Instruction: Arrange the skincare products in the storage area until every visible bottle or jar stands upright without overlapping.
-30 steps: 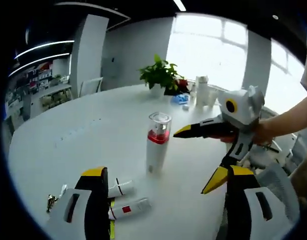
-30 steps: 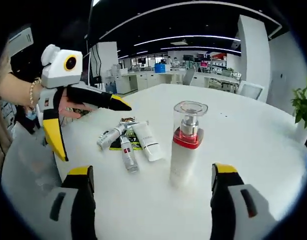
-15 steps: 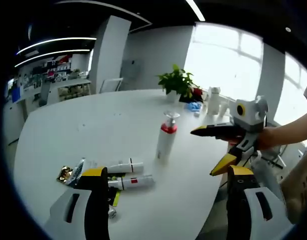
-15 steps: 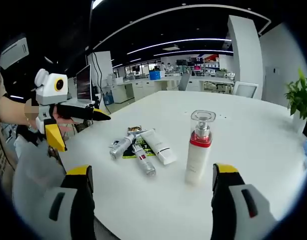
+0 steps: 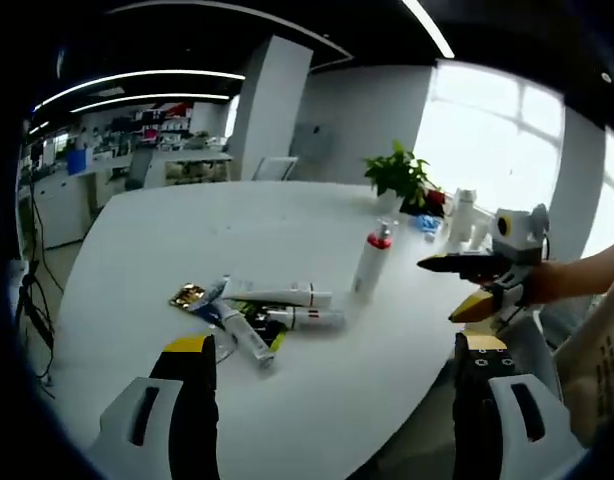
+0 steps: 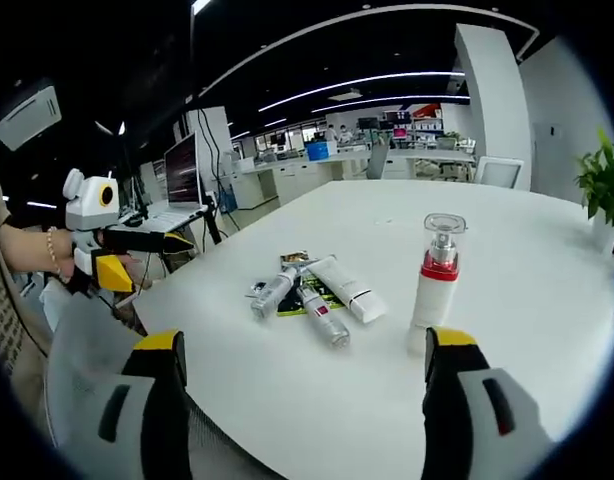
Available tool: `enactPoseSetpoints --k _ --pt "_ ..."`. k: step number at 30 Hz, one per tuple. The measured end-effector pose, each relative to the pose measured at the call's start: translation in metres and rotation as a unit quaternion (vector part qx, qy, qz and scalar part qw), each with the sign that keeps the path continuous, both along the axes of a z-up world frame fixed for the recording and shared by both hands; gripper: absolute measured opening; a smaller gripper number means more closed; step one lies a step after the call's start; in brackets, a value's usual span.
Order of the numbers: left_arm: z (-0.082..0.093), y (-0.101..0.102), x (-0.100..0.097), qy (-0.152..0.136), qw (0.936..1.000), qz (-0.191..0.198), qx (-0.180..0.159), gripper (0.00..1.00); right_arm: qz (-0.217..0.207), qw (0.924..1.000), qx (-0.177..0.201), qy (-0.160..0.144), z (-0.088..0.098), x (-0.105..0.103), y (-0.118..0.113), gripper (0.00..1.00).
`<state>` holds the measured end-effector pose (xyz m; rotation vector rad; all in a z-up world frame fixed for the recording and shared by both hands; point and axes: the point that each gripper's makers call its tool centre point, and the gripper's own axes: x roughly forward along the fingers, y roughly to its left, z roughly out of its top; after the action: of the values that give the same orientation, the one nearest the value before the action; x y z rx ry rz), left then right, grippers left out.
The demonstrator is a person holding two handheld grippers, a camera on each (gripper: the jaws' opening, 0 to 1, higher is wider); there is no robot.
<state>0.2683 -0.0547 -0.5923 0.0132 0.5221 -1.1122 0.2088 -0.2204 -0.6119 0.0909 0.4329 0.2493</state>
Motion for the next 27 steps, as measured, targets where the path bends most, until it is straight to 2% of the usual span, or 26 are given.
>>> enactPoseSetpoints --k 5,11,17,20,22,27 --pt "-0.006 0.026 -0.001 0.009 0.9993 0.035 0.003 0.97 -0.006 1.0000 0.005 -0.002 0.000 -0.005 0.003 0.98" --pt "-0.011 0.044 -0.004 0.010 0.9984 0.053 0.015 0.97 -0.011 0.9999 0.000 0.006 -0.006 -0.013 0.003 0.98" --pt "-0.019 0.056 -0.013 0.011 0.9972 0.070 0.023 0.97 -0.019 0.9997 -0.007 0.010 -0.011 -0.019 0.001 0.96" --pt "-0.026 0.060 -0.018 0.022 0.9967 0.070 0.035 0.97 -0.023 0.9997 -0.007 0.005 -0.009 -0.017 0.000 0.96" --pt "-0.021 0.059 -0.015 0.010 0.9969 0.072 0.028 0.97 -0.024 0.9996 -0.013 0.009 -0.011 -0.018 -0.001 0.96" --pt "-0.023 0.060 -0.016 0.009 0.9966 0.073 0.035 0.97 -0.021 0.9995 -0.019 0.012 -0.013 -0.018 0.000 0.96"
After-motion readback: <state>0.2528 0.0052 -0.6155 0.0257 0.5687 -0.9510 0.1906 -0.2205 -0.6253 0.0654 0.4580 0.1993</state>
